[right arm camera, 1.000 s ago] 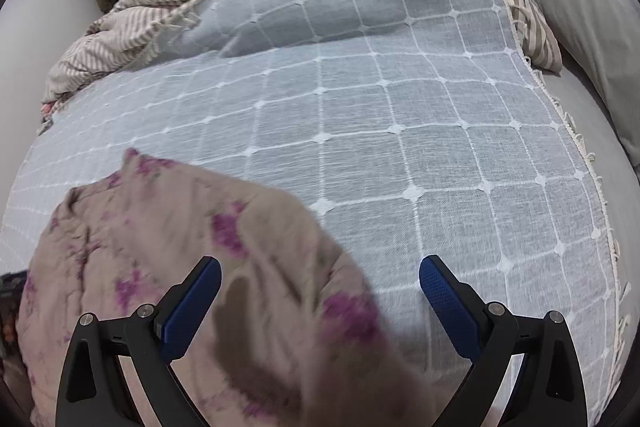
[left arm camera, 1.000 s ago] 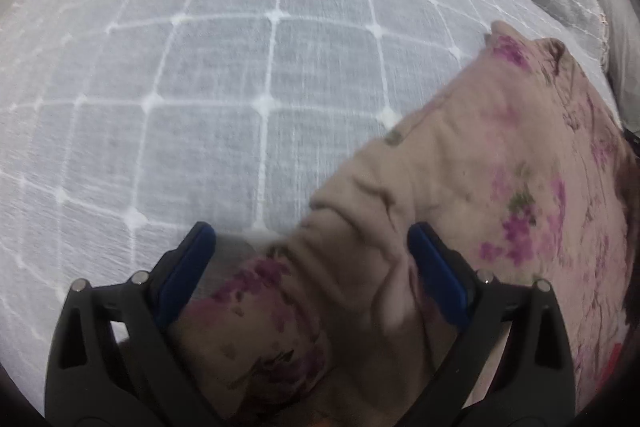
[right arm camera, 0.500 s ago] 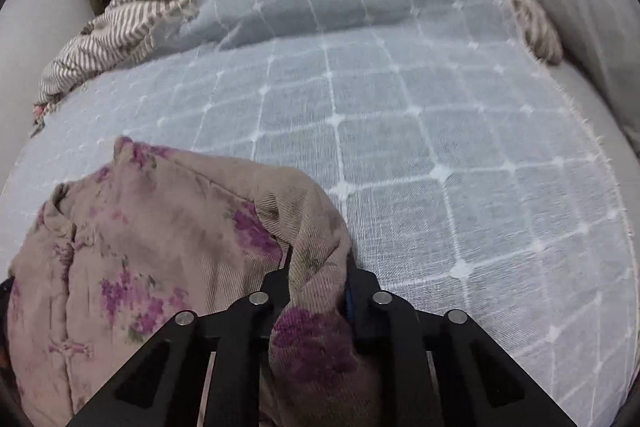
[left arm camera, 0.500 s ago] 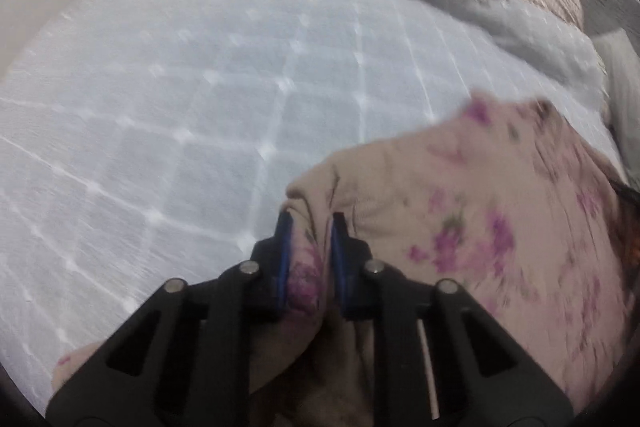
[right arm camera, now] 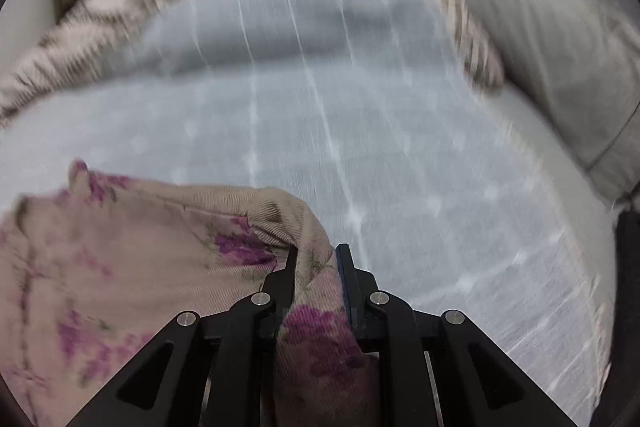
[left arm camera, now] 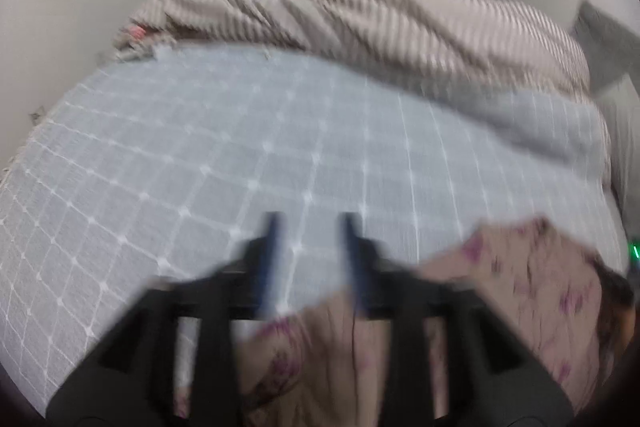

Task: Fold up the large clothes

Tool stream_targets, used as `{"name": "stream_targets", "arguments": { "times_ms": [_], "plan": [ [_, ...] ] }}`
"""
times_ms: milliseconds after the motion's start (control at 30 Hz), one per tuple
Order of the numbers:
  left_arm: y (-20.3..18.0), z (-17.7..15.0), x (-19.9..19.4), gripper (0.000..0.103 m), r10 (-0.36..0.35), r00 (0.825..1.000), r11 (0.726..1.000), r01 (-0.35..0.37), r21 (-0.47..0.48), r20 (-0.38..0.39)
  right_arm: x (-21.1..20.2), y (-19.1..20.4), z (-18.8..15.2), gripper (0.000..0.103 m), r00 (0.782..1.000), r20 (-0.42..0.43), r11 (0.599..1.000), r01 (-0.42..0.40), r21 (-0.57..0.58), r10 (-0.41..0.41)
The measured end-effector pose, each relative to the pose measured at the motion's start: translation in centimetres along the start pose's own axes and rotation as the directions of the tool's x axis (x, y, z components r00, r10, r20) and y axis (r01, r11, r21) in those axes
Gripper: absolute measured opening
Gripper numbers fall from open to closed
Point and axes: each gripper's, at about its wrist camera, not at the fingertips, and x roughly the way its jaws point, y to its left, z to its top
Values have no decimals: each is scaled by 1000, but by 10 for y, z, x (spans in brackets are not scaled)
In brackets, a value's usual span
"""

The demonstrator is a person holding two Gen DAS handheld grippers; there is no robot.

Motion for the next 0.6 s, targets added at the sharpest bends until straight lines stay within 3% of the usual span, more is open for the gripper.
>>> {"name": "stream_targets", "arguments": {
  "times_ms": [67,167,300,400,433,467,500,600],
  "plan": [
    [-11,-17,19,77,4,998,998,0,68,-58,0,-4,-6,24,1000,24,999,7,45,-8],
    [-11,-43,44,77,78,982,985,-51,162,-169,-11,2,-4,29,1000,14,1000,15,-4,-15],
    [30,-70,57,77,118,951,988,-85,128,-287,-35,0,-11,46,1000,27,998,5,-55,-4],
    [50,-87,50,77,71,948,995,-47,85,-310,-62,5,-18,60,996,86,995,7,-95,2],
    [53,-91,47,72,66,949,996,-43,79,-308,-69,8,-20,62,995,97,995,5,-102,5],
    [55,-96,44,30,70,950,996,-48,79,-303,-79,11,-23,65,993,114,994,-4,-110,16],
    [57,-98,41,14,88,949,995,-69,72,-302,-88,15,-26,66,991,128,993,-14,-118,29],
    [56,-91,18,11,144,975,989,-138,50,-170,-111,29,-33,70,985,154,988,-49,-144,72]
  ]
}}
